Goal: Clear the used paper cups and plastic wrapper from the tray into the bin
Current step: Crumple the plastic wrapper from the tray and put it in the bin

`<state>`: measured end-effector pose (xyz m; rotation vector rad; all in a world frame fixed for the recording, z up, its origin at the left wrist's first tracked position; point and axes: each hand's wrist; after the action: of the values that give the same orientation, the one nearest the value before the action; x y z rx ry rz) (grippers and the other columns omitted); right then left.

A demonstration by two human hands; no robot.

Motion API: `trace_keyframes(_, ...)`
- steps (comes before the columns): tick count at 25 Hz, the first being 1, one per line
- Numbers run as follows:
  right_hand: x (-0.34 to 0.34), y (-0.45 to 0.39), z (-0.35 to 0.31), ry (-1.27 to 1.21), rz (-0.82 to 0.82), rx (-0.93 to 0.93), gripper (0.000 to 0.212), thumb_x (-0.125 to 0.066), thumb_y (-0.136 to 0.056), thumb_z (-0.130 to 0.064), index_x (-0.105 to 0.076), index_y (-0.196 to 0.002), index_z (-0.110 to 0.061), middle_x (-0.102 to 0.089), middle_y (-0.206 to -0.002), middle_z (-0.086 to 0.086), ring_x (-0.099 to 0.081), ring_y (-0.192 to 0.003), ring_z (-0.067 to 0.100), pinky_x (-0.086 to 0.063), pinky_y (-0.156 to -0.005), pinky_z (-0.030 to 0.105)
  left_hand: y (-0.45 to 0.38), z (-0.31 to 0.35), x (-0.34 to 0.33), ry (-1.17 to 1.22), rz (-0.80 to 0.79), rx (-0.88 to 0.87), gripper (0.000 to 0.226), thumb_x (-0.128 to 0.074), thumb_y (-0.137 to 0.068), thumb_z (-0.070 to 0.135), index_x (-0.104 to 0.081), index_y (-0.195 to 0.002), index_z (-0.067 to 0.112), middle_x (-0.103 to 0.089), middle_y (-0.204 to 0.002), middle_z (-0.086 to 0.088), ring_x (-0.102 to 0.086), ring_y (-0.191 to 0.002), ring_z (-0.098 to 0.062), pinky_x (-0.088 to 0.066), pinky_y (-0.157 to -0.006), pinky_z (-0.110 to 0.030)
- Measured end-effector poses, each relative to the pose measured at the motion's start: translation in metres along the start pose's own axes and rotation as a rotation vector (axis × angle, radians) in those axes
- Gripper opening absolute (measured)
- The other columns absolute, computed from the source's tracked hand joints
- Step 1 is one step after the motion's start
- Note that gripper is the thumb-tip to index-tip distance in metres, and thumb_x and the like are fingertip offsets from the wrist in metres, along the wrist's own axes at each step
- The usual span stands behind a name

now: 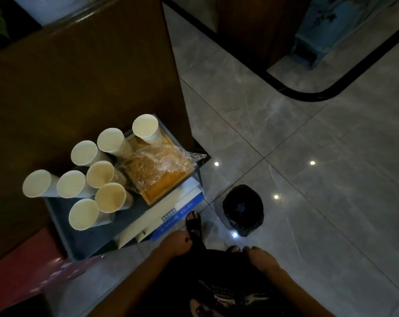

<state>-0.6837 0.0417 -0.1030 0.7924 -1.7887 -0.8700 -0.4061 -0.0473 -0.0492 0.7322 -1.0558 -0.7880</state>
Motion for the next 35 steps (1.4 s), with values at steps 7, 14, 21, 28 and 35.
trace_keyframes(7, 0.091, -0.011, -0.092, 0.086, 0.236, 0.11, 0.039, -0.047, -0.102, -0.037, -0.057, -0.135, -0.019, -0.065, -0.128, 0.009, -0.065, -0.112, 0.027, -0.049, -0.082, 0.031, -0.02, -0.002, 0.075, -0.057, 0.106, -0.131, 0.036, -0.044, -0.101, 0.034, -0.059, -0.129, 0.015, -0.058, -0.134, -0.01, -0.055, -0.122, -0.027, -0.043, -0.099, -0.039)
trace_keyframes(14, 0.185, -0.017, -0.21, 0.168, 0.683, 0.407, 0.038, -0.048, -0.09, -0.039, -0.068, -0.115, -0.019, -0.07, -0.109, 0.002, -0.063, -0.102, 0.025, -0.054, -0.076, 0.034, -0.011, -0.031, 0.116, 0.033, 0.182, -0.22, 0.038, -0.051, -0.091, 0.049, -0.06, -0.113, 0.02, -0.064, -0.113, -0.003, -0.062, -0.106, -0.024, -0.046, -0.077, -0.032)
trace_keyframes(21, 0.232, -0.059, -0.263, 0.222, 0.675, 0.436, 0.082, -0.06, -0.081, -0.061, -0.037, -0.148, -0.021, -0.049, -0.14, 0.014, -0.043, -0.13, 0.034, -0.048, -0.103, 0.048, 0.024, -0.027, 0.152, 0.149, 0.282, -0.426, 0.031, -0.053, -0.091, 0.049, -0.062, -0.107, 0.024, -0.068, -0.104, 0.003, -0.062, -0.096, -0.015, -0.041, -0.07, -0.025)
trace_keyframes(28, 0.233, -0.097, -0.263, 0.296, 0.443, 0.269, 0.109, -0.058, -0.074, -0.069, -0.007, -0.16, -0.025, -0.047, -0.141, 0.018, -0.054, -0.118, 0.041, -0.051, -0.093, 0.047, 0.033, -0.022, 0.187, 0.161, 0.509, -0.436, 0.033, -0.059, -0.091, 0.042, -0.06, -0.12, 0.026, -0.064, -0.12, 0.007, -0.058, -0.111, -0.014, -0.047, -0.087, -0.029)
trace_keyframes(35, 0.218, -0.103, -0.248, 0.292, 0.528, 0.271, 0.077, -0.067, -0.082, -0.061, -0.036, -0.145, -0.027, -0.055, -0.126, 0.009, -0.061, -0.107, 0.034, -0.054, -0.084, 0.042, 0.01, -0.031, 0.195, 0.058, 0.629, -0.393, 0.069, -0.069, -0.081, 0.048, -0.041, -0.14, 0.028, -0.03, -0.15, 0.002, -0.031, -0.14, -0.022, -0.039, -0.107, -0.035)
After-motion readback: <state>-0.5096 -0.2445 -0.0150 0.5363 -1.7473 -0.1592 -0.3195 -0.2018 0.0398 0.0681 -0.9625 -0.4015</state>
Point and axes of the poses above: each hand's wrist, its own y-axis away from the middle knuckle, its own x-axis out of the back of the hand, z = x × y
